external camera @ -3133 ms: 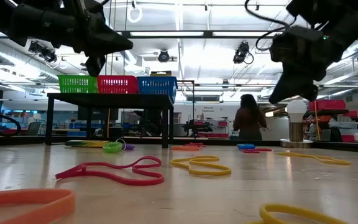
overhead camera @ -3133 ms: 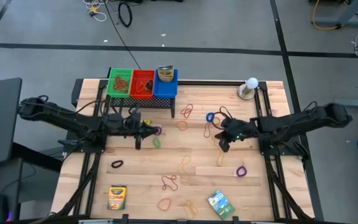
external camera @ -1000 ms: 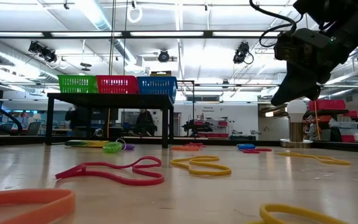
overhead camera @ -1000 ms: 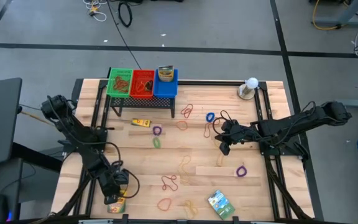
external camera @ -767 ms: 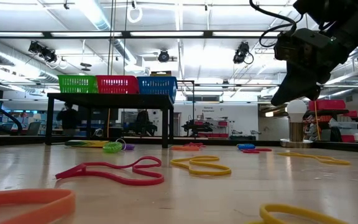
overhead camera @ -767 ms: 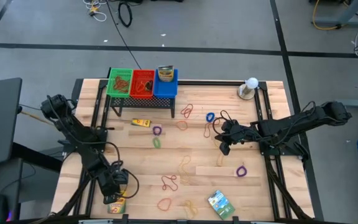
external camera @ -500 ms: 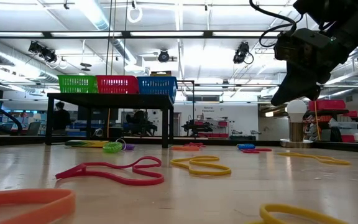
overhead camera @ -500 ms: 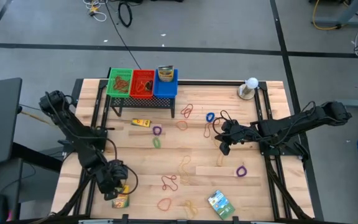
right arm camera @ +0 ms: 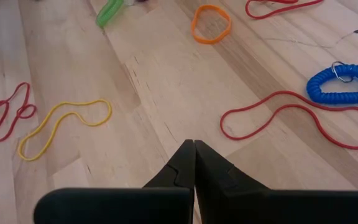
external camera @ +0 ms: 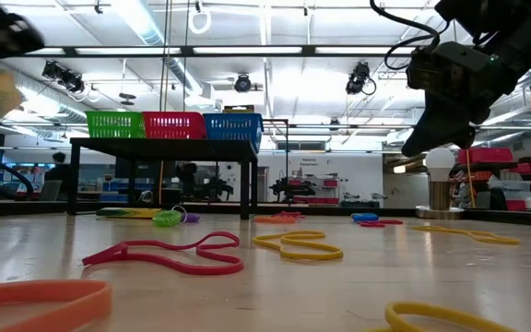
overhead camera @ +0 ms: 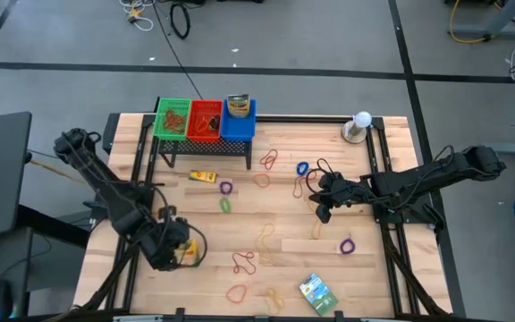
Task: Pick & Place Office Desk Supplies
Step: Put the big box of crayons into the blue bin on the shelf
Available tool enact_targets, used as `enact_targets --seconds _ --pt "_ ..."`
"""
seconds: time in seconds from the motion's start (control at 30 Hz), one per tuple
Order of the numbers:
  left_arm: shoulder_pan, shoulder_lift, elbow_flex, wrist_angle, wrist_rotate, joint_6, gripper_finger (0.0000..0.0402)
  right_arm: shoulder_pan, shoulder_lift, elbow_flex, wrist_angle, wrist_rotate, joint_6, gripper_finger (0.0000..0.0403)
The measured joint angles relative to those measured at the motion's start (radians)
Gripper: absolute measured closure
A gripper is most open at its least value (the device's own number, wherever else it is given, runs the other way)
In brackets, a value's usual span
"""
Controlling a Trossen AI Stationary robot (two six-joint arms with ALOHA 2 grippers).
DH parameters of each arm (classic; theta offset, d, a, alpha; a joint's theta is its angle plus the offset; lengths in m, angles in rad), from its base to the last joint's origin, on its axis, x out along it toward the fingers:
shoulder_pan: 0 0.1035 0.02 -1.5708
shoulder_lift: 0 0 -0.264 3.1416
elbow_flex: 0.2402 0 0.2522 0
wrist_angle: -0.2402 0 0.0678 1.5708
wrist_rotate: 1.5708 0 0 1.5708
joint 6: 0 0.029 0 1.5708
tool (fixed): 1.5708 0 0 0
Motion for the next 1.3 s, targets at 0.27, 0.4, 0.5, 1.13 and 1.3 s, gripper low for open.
enact_targets --seconds 0.27,0.4,0.5,1.13,1.3 --pt "0.121 -0.001 0.032 -0.018 -0.108 0.137 0.0400 0.000 0.000 0.000 0.001 0.000 0.000 0.0398" --pt "0.189 -0.001 0.032 -0.017 -0.158 0.208 0.0400 0.000 0.000 0.000 0.008 0.001 -0.019 0.0398" --pt "0.230 -0.001 0.032 -0.017 -0.215 0.240 0.0400 0.001 0.000 0.000 0.009 0.005 -0.023 0.0398" --pt "0.367 0.226 0.033 -0.154 -0.449 0.400 0.0400 0.001 0.000 0.000 0.014 0.007 -0.084 0.0398" --pt "0.365 0.308 0.035 -0.156 -0.452 0.358 0.0400 0.001 0.000 0.000 0.014 0.007 -0.098 0.0398"
